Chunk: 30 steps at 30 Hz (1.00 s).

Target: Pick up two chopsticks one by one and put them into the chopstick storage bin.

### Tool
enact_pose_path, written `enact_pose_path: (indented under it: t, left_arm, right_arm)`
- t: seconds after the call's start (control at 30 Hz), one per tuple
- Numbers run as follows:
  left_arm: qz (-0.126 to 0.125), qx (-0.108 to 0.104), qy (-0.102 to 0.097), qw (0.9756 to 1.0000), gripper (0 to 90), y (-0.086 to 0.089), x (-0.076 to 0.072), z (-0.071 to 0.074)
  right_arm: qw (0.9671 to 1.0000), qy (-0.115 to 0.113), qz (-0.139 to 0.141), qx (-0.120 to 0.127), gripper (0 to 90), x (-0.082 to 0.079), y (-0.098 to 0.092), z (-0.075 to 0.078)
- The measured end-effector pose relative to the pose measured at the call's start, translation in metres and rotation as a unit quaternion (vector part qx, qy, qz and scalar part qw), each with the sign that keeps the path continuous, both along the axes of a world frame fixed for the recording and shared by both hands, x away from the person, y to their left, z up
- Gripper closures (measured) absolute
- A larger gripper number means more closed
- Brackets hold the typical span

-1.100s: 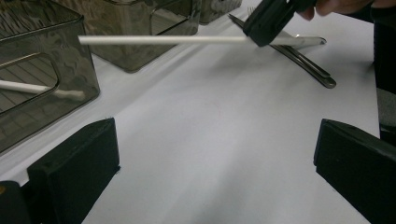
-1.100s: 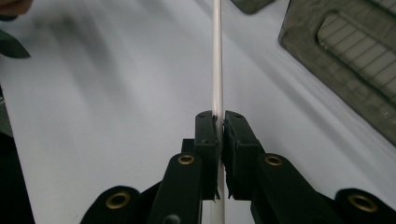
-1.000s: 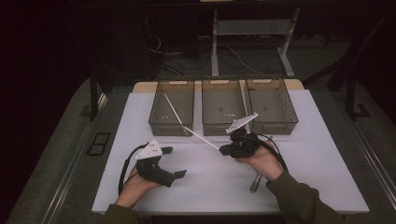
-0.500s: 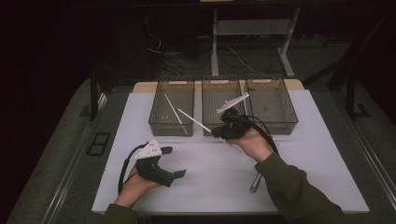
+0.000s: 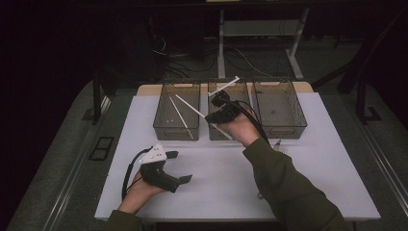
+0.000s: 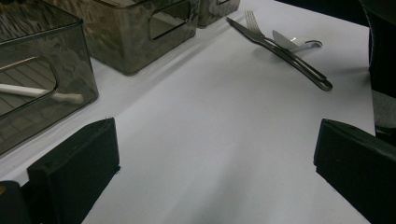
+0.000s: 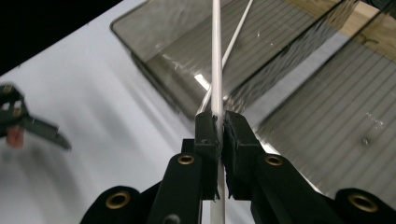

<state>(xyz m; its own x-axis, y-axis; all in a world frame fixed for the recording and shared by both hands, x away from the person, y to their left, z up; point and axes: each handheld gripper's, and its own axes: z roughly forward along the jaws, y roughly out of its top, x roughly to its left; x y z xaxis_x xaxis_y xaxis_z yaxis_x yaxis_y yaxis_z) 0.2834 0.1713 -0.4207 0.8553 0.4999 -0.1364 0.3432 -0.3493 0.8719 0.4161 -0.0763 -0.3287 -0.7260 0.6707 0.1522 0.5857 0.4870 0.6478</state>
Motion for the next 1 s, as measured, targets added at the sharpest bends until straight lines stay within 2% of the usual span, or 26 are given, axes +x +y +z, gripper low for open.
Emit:
enact_pose_path:
  t: [0.57,0.73,1.0]
  left_arm:
    - [-0.005,-0.002,-0.003,1.0000,0.0,-0.001,0.001,0.000]
    - [-0.006,-0.001,-0.004,1.0000,0.0,-0.001,0.001,0.000]
    - [-0.007,-0.001,-0.002,1.0000,0.0,-0.002,0.000,0.000]
  right_arm:
    - [0.9984,0.024,-0.050,-0.005,84.2,0.068,0.051,-0.001]
    - [0.9976,0.030,-0.062,-0.005,84.2,0.078,0.063,-0.005]
    - [0.9971,0.036,-0.066,-0.016,84.1,0.086,0.083,-0.016]
